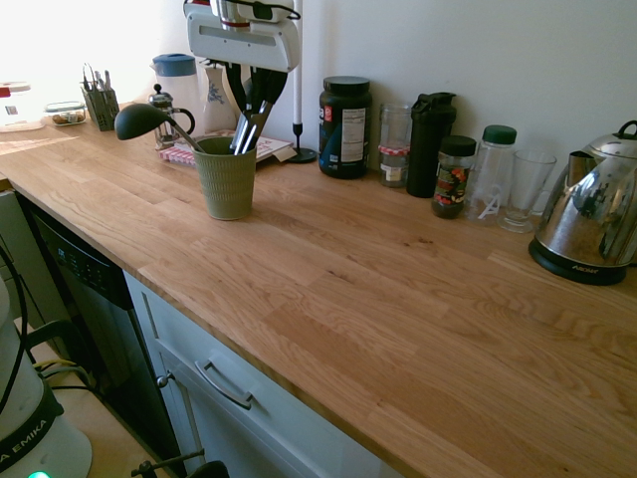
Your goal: Put the tongs back in the holder
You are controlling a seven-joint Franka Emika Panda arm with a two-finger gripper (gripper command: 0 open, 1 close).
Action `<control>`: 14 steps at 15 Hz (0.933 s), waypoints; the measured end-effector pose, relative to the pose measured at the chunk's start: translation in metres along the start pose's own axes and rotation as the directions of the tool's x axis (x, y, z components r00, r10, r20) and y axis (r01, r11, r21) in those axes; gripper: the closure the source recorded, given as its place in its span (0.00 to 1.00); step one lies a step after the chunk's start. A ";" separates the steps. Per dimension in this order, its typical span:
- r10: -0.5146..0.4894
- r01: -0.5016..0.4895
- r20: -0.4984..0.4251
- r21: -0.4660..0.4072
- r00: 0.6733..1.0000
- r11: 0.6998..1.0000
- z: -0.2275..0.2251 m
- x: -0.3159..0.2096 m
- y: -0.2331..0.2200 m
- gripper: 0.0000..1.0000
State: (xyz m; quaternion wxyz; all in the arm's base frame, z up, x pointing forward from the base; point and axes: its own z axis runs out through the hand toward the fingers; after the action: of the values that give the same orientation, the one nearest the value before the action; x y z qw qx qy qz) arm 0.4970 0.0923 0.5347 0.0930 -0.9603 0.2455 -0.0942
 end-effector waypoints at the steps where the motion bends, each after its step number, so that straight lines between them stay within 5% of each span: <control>1: -0.007 0.007 -0.006 0.006 1.000 1.000 -0.010 -0.004 0.000 0.00; 5: -0.028 0.029 -0.028 0.028 0.999 0.999 -0.064 -0.024 0.007 0.00; 8: 0.065 -0.069 -0.060 -0.060 0.996 0.996 -0.098 -0.026 0.032 0.00; 14: 0.215 -0.209 0.022 -0.164 0.976 0.964 -0.055 -0.006 0.118 0.00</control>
State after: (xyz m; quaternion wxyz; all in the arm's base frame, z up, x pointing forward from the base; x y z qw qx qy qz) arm 0.4258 -0.0141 0.5601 0.0299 -0.9345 0.3519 -0.0445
